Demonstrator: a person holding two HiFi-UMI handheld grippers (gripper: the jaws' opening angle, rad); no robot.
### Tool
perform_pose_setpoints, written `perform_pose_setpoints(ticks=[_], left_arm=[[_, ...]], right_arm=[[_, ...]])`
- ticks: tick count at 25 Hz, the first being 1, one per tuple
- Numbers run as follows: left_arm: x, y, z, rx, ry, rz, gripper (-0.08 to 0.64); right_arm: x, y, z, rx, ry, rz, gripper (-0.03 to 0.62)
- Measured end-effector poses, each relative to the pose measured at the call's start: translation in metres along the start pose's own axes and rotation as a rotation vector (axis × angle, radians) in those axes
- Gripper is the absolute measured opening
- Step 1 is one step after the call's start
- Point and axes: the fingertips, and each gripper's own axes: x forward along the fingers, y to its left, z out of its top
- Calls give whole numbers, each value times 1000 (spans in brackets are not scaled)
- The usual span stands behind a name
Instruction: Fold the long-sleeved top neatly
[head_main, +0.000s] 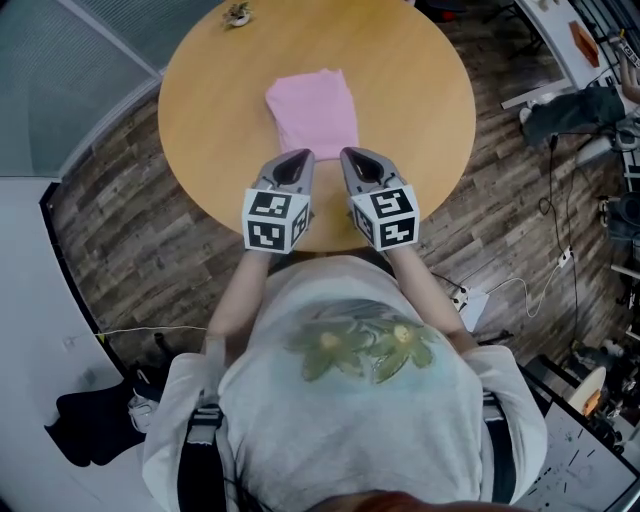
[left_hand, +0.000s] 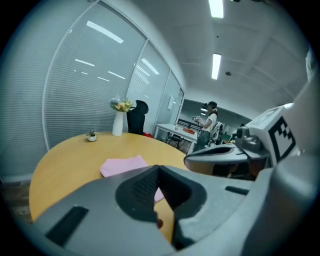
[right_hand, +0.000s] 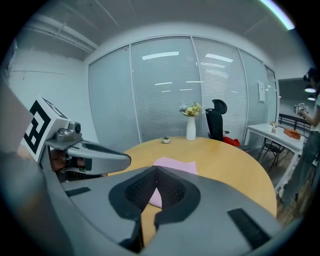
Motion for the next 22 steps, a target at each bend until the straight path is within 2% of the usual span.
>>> perform_pose_setpoints(ticks=[4,8,14,22], left_arm=[[-12,-4,5,47,-16,13,5],[-23,-12,9,55,-33,-29,5],[-34,-16,5,131,-29,-61,5],[-40,-20,12,112,-71,-86,5]], right_arm=[[-8,10,0,7,-3,-12,18],[-14,19,1,24,-13,-24,18],[-16,33,0,31,-27,-46,18],[-24,36,6,38,-46,-54,18]])
